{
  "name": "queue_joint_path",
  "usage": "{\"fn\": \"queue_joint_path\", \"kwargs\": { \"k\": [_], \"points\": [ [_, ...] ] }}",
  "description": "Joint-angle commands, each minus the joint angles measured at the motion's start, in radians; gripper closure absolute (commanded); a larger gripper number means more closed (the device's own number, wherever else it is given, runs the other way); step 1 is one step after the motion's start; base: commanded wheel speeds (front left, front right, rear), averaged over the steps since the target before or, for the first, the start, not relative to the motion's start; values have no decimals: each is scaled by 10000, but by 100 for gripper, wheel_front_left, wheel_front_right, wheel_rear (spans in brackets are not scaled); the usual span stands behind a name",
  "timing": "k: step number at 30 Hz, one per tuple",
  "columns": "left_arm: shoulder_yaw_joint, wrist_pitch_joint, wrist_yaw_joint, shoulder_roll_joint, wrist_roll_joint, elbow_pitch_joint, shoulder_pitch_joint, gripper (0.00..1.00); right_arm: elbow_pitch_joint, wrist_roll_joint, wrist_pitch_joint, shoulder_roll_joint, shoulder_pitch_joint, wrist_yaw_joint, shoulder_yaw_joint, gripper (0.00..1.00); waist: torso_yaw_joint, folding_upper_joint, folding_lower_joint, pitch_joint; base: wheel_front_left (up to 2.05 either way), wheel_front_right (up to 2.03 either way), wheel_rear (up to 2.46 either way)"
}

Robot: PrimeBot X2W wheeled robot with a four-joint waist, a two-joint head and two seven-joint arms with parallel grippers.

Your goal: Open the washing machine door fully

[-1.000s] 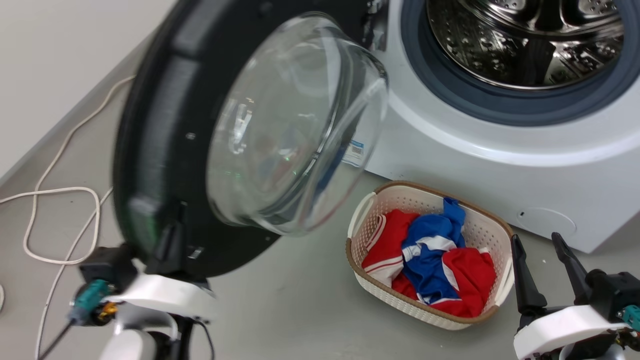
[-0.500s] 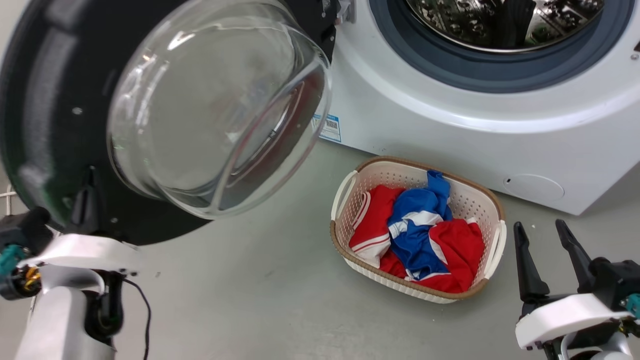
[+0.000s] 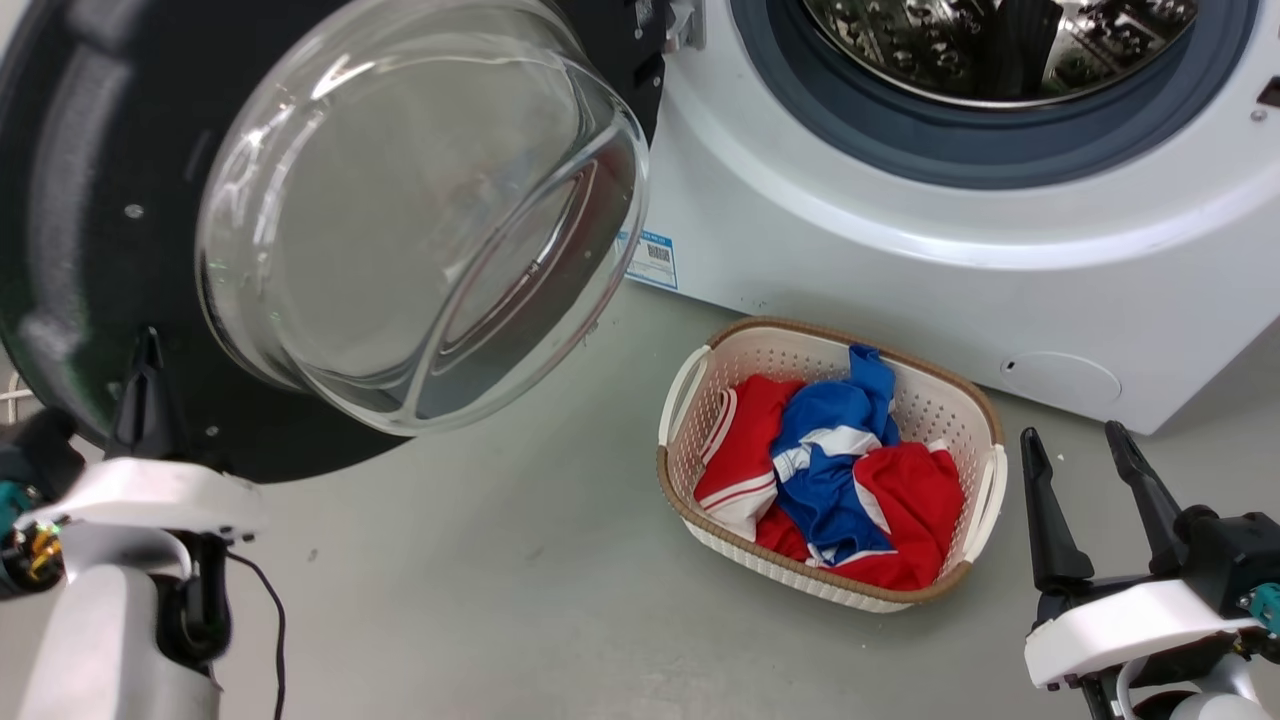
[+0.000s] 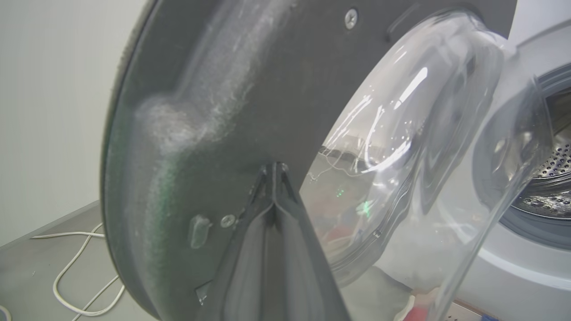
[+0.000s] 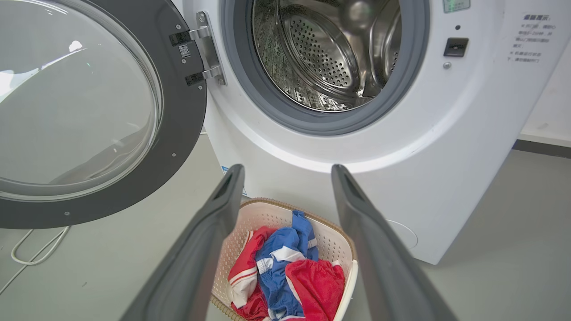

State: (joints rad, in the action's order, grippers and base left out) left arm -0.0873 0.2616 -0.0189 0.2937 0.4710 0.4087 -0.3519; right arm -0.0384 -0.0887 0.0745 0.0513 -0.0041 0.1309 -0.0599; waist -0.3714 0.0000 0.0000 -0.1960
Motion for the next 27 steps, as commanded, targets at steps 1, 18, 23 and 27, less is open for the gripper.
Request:
{"fn": "queue_joint_path", "kwargs": {
  "k": [1, 18, 23, 27],
  "points": [
    [-47, 43, 16, -79, -117, -93, 248, 100, 30, -62, 62, 4, -30, -2, -11, 0, -30, 0, 0, 115, 0, 0, 0],
    [807, -638, 571, -872, -1232, -3066, 3288, 100, 674, -430, 457, -12, 523, -1, 81, 0, -213, 0, 0, 1643, 0, 0, 0],
    [1192, -913, 590, -1038, -1342, -3621, 3752, 83, 625, -497, 488, -7, 601, -2, 178, 0, -17, 0, 0, 1726, 0, 0, 0],
    [1389, -1107, 519, -1075, -1272, -3800, 3856, 0, 597, -489, 448, -12, 631, -1, 180, 0, 282, 0, 0, 1728, 0, 0, 0]
  ]
}}
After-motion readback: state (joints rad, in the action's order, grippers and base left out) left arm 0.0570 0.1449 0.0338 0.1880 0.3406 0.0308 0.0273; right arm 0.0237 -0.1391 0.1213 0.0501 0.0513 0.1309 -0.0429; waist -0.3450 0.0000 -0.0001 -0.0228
